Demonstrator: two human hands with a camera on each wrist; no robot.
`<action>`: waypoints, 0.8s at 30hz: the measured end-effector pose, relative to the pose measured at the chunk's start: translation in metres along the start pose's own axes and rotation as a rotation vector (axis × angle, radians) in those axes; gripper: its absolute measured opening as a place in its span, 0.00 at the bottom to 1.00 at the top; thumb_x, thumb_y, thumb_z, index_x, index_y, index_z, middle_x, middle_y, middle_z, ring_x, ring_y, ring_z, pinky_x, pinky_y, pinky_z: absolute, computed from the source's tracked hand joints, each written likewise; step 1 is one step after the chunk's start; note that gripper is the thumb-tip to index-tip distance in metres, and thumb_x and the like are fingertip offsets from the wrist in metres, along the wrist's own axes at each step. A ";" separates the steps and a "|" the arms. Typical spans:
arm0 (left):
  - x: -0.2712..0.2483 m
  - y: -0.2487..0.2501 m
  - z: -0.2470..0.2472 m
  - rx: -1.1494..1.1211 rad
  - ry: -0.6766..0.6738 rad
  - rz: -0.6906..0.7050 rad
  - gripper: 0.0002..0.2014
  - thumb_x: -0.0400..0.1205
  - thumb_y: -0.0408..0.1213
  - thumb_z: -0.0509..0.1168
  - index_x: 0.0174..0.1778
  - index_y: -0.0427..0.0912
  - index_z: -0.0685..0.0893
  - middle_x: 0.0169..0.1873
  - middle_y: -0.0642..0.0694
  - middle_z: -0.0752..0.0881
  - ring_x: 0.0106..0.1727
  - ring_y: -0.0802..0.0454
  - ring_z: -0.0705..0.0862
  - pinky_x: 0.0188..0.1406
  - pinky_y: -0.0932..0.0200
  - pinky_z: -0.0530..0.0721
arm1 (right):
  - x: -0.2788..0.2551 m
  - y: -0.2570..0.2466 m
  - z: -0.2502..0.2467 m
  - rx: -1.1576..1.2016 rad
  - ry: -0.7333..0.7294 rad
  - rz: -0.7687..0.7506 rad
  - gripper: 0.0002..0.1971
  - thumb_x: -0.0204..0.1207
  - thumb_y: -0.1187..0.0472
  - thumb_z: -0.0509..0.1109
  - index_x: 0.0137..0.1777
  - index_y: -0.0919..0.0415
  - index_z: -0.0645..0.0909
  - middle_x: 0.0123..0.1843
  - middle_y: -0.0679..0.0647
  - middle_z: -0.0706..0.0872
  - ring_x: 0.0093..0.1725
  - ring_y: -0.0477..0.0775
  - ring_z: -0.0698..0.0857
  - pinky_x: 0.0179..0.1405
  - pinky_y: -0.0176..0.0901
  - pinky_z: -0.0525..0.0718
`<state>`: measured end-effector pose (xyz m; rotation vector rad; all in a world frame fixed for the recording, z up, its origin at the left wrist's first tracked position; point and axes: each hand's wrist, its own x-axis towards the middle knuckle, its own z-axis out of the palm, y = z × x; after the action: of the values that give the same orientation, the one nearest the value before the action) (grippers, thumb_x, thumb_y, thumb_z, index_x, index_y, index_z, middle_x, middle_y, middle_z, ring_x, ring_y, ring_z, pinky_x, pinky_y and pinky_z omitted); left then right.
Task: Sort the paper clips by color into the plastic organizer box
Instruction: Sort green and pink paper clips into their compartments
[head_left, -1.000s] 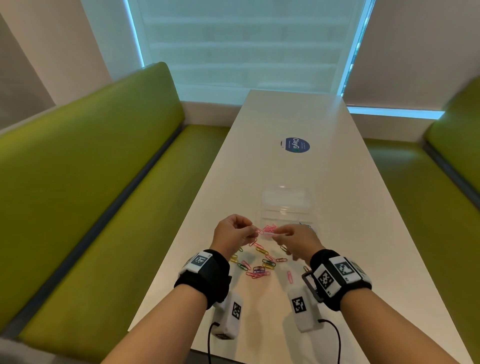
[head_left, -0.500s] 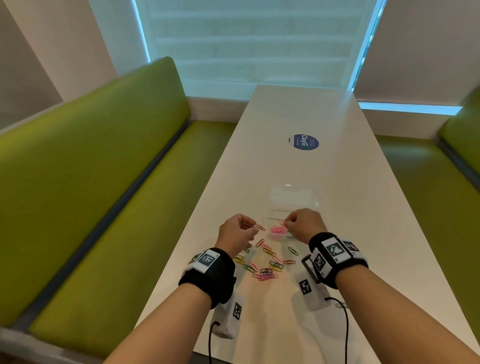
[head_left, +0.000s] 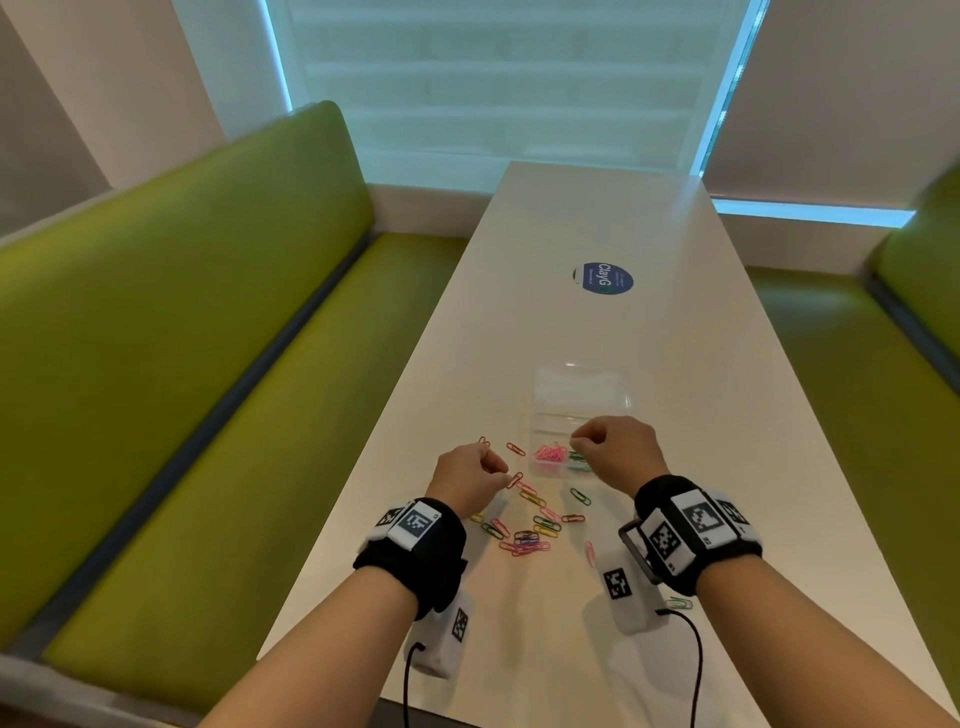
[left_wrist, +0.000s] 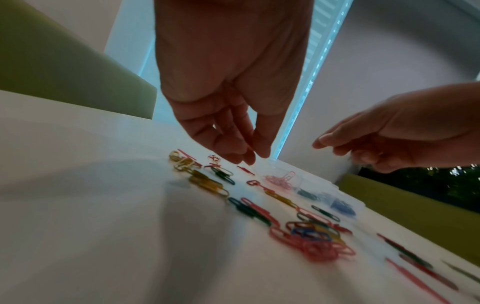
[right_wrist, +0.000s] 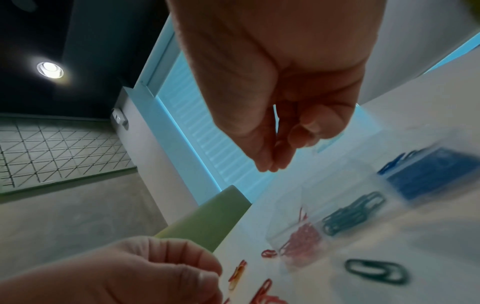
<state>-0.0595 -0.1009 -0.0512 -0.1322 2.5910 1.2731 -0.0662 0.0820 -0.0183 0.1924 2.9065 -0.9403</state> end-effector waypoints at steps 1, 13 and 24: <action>-0.001 0.001 0.002 0.033 -0.012 0.009 0.08 0.79 0.36 0.69 0.52 0.39 0.86 0.47 0.46 0.86 0.51 0.50 0.85 0.51 0.59 0.85 | -0.004 0.004 -0.003 -0.004 -0.001 0.003 0.10 0.80 0.59 0.66 0.53 0.58 0.88 0.56 0.51 0.89 0.56 0.48 0.84 0.51 0.30 0.71; -0.003 0.013 0.033 0.487 -0.023 0.122 0.15 0.84 0.35 0.58 0.62 0.50 0.85 0.63 0.45 0.81 0.66 0.48 0.78 0.62 0.55 0.78 | -0.040 0.055 -0.024 -0.049 -0.034 0.100 0.09 0.79 0.59 0.66 0.50 0.59 0.88 0.52 0.52 0.90 0.44 0.43 0.78 0.36 0.28 0.69; 0.003 0.019 0.027 0.580 -0.035 0.103 0.11 0.80 0.43 0.68 0.57 0.46 0.87 0.63 0.44 0.78 0.68 0.49 0.76 0.64 0.55 0.77 | -0.040 0.054 -0.015 -0.013 -0.065 0.115 0.09 0.79 0.59 0.67 0.52 0.59 0.88 0.56 0.52 0.89 0.46 0.44 0.80 0.42 0.28 0.74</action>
<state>-0.0605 -0.0678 -0.0536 0.1317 2.8422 0.4982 -0.0195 0.1306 -0.0330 0.3180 2.8071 -0.8925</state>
